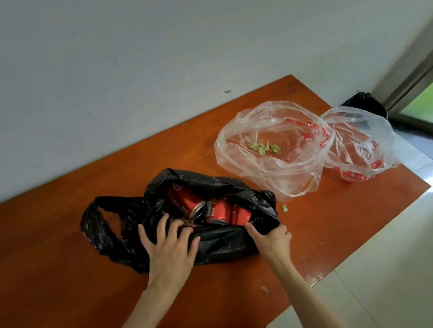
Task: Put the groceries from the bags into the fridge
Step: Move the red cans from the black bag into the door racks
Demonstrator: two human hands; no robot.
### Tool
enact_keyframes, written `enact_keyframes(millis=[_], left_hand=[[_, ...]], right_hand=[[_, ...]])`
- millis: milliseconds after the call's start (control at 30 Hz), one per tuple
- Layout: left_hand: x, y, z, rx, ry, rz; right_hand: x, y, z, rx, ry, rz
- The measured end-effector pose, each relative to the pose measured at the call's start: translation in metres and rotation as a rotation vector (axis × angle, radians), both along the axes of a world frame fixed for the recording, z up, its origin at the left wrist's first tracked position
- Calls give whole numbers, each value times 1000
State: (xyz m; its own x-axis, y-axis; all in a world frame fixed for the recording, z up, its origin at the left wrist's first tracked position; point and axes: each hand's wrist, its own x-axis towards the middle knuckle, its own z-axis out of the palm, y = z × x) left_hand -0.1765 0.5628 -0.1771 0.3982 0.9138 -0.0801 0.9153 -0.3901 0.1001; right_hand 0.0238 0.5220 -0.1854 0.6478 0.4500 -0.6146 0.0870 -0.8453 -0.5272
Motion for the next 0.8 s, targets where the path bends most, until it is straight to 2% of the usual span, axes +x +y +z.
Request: enact_keyframes(millis=[133, 233, 333, 433, 533, 600, 733, 800], left_hand=[[-7, -1, -7, -52, 10, 44], [-10, -7, -10, -43, -3, -72], [-14, -22, -10, 44, -26, -160], [-22, -33, -15, 175, -115, -230], [-27, -40, -20, 198, -214, -284], [-27, -46, -20, 154, -201, -316], [-23, -51, -16, -3, -86, -358], [-22, -51, -13, -9, -91, -347]], right_hand=[[9, 5, -8, 176, 590, -558], [17, 4, -8, 192, 755, -570], [21, 3, -9, 197, 798, -607], [27, 4, -3, 312, 805, -735], [41, 6, 5, 374, 988, -861], [45, 7, 13, 356, 1063, -892], [47, 7, 18, 248, 984, -749], [49, 10, 16, 230, 824, -657]])
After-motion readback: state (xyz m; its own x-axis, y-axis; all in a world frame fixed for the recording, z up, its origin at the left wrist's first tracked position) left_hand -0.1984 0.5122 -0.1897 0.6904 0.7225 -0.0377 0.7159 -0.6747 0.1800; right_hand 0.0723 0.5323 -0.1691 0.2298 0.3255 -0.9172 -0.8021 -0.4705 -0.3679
